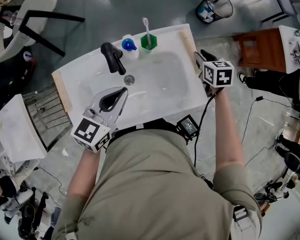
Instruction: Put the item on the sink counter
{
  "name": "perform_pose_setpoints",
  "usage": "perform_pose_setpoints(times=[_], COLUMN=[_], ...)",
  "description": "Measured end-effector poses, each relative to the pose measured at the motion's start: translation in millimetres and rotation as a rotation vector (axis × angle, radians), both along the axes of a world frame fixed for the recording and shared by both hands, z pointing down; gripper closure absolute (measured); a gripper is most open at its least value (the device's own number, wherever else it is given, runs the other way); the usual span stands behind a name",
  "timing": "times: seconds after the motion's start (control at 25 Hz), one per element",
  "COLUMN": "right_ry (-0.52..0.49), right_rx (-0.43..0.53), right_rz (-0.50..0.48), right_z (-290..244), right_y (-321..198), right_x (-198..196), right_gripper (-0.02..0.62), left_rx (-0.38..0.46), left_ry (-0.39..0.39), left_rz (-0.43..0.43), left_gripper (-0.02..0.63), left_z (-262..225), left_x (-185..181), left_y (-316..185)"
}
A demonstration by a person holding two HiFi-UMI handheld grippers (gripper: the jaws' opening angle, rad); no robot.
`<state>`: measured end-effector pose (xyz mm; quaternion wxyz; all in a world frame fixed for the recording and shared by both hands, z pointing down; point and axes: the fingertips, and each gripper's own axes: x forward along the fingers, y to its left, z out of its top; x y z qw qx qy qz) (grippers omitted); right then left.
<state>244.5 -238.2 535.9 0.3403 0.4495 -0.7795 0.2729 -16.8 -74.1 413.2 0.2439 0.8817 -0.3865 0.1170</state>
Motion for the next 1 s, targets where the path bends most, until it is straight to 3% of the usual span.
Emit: perform_pose_setpoints(times=[0.68,1.0], right_ry=[-0.135,-0.163], right_rx=[0.085,0.116], right_rz=[-0.012,-0.032], right_z=[-66,-86], right_y=[45,65], right_x=[-52,-89], right_gripper=[0.479,0.525], left_rx=[0.039,0.046], left_ry=[0.009,0.016], left_rz=[0.060,0.092], left_gripper=[0.600,0.600], left_z=[-17,-19], left_x=[-10,-20], left_y=[14,18])
